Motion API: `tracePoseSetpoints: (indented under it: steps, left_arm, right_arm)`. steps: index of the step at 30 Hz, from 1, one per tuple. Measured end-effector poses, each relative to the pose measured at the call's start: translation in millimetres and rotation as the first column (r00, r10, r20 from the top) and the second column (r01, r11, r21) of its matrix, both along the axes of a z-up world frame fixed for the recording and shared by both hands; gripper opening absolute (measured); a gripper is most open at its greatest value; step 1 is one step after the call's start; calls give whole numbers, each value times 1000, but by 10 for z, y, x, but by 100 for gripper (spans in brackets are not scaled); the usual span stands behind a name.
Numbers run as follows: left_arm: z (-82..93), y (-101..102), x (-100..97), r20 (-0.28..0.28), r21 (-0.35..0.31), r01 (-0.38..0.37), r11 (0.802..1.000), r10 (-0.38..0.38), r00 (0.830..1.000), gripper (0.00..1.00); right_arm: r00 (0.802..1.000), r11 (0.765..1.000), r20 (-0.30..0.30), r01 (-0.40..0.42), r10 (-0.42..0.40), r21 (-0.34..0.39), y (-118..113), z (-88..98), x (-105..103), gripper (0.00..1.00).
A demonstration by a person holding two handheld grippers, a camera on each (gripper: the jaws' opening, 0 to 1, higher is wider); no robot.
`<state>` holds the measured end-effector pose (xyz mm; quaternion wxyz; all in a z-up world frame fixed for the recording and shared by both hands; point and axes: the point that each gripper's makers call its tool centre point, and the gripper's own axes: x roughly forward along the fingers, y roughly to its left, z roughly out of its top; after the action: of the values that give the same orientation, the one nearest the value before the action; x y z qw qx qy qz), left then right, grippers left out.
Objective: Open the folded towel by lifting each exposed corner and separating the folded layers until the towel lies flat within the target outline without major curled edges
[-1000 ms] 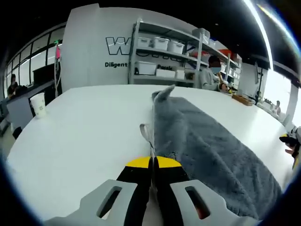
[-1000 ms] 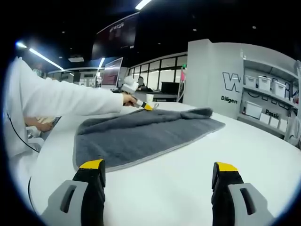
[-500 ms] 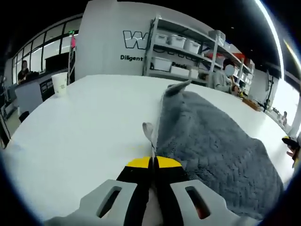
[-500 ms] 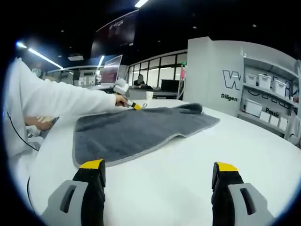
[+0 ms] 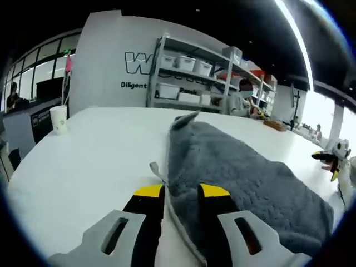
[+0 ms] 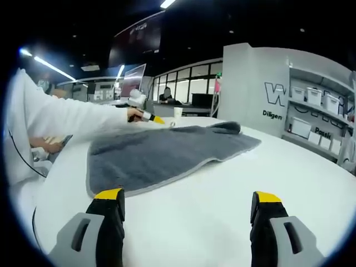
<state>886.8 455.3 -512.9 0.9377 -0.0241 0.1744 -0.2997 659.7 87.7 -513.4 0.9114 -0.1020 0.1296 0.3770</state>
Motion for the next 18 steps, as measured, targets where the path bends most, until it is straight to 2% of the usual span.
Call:
tracePoseSetpoints:
  steps: [3, 5, 8, 10, 12, 14, 18]
  left_arm:
    - [95, -55, -193, 28, -11, 51, 999, -51, 998, 37]
    - [104, -125, -358, 25, -19, 91, 996, -91, 996, 42]
    - [134, -171, -528, 37, -29, 113, 993, -112, 993, 57]
    - [169, -242, -676, 40, -70, 136, 988, -133, 990, 67]
    - [215, -335, -863, 56, -120, 181, 976, -175, 983, 70]
    - [208, -397, -1033, 45, -140, 204, 969, -199, 979, 71]
    - [198, -507, -1338, 58, -137, 228, 964, -222, 973, 83]
  right_arm:
    - [1000, 1000, 2, -1, 1, -2, 5, 6, -2, 94]
    - [1000, 1000, 4, -4, 4, -1, 11, 12, -3, 94]
    - [1000, 1000, 5, -8, 8, -1, 21, 14, -2, 94]
    - [1000, 1000, 5, -12, 12, -1, 33, 15, -1, 94]
    - [1000, 1000, 6, -16, 16, -3, 42, 15, -2, 94]
    - [1000, 1000, 7, -18, 18, -4, 47, 19, -2, 95]
    - [1000, 1000, 14, -23, 23, -3, 57, 38, -8, 95]
